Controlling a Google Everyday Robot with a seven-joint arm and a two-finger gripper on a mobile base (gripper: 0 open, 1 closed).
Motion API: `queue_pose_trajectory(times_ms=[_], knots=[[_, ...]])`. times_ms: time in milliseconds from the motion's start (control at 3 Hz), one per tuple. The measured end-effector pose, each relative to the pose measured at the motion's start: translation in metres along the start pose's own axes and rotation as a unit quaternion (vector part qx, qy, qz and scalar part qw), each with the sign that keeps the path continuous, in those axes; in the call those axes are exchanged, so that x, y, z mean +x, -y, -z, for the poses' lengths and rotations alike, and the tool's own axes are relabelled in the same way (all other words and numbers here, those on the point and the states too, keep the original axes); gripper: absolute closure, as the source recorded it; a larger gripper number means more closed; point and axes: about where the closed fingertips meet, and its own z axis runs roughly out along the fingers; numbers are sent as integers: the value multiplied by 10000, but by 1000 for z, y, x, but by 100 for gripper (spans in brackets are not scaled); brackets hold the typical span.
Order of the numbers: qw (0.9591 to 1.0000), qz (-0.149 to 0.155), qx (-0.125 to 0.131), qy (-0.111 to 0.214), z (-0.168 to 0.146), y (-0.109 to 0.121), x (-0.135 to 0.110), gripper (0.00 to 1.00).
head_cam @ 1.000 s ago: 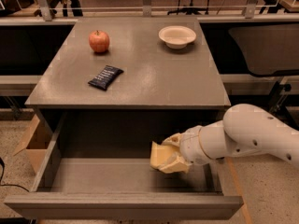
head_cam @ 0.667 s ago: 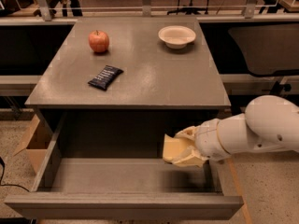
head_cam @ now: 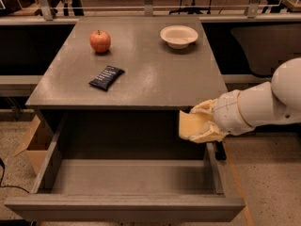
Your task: Pick sponge from top drawer and place on counter
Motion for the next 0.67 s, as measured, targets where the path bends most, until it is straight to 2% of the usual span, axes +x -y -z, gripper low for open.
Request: queue_pose_trajectory(times_ms=[333,667], knots=[[9987,400,253,-176,28,27,-15,100],[9945,888,484,-286,52,48,-41,100]])
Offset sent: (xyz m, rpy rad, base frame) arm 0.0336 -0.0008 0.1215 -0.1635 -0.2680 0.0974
